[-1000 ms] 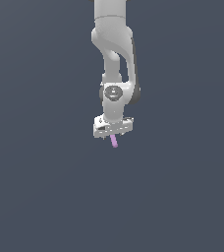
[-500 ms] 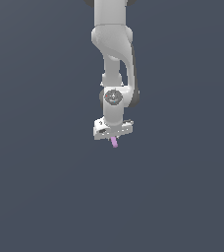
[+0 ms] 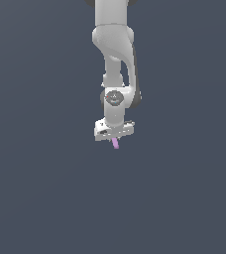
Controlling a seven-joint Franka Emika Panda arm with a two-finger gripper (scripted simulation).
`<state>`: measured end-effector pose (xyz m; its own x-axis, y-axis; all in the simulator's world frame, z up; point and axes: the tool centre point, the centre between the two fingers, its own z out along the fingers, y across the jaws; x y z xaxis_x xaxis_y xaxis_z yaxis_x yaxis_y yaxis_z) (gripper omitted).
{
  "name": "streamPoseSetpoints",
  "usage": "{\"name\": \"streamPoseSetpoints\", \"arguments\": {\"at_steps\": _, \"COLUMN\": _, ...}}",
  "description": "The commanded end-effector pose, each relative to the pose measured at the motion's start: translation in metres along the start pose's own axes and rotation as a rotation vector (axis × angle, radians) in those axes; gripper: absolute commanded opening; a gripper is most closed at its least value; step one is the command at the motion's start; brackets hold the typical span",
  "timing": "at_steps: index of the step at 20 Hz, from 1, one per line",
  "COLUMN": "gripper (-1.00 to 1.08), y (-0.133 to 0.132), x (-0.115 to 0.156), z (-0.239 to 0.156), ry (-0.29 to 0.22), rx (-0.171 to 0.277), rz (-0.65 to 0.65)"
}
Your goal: Pick up the object and move it to a goal position.
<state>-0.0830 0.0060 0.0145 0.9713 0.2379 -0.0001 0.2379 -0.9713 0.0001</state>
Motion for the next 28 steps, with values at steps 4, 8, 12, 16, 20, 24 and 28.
{"name": "streamPoseSetpoints", "arguments": {"at_steps": 4, "gripper": -1.0, "y": -0.003, "x": 0.006, "z": -0.007, "ry": 0.0, "rx": 0.0, "rz": 0.0}}
{"name": "streamPoseSetpoints", "arguments": {"at_steps": 8, "gripper": -1.0, "y": -0.009, "x": 0.018, "z": -0.021, "ry": 0.0, "rx": 0.0, "rz": 0.0}}
{"name": "streamPoseSetpoints", "arguments": {"at_steps": 12, "gripper": -1.0, "y": -0.018, "x": 0.035, "z": -0.04, "ry": 0.0, "rx": 0.0, "rz": 0.0}}
{"name": "streamPoseSetpoints", "arguments": {"at_steps": 16, "gripper": -1.0, "y": -0.029, "x": 0.057, "z": -0.066, "ry": 0.0, "rx": 0.0, "rz": 0.0}}
{"name": "streamPoseSetpoints", "arguments": {"at_steps": 20, "gripper": -1.0, "y": -0.041, "x": 0.082, "z": -0.094, "ry": 0.0, "rx": 0.001, "rz": 0.0}}
{"name": "streamPoseSetpoints", "arguments": {"at_steps": 24, "gripper": -1.0, "y": -0.054, "x": 0.109, "z": -0.123, "ry": 0.0, "rx": 0.001, "rz": 0.0}}
{"name": "streamPoseSetpoints", "arguments": {"at_steps": 28, "gripper": -1.0, "y": -0.064, "x": 0.132, "z": -0.148, "ry": 0.0, "rx": 0.001, "rz": 0.0}}
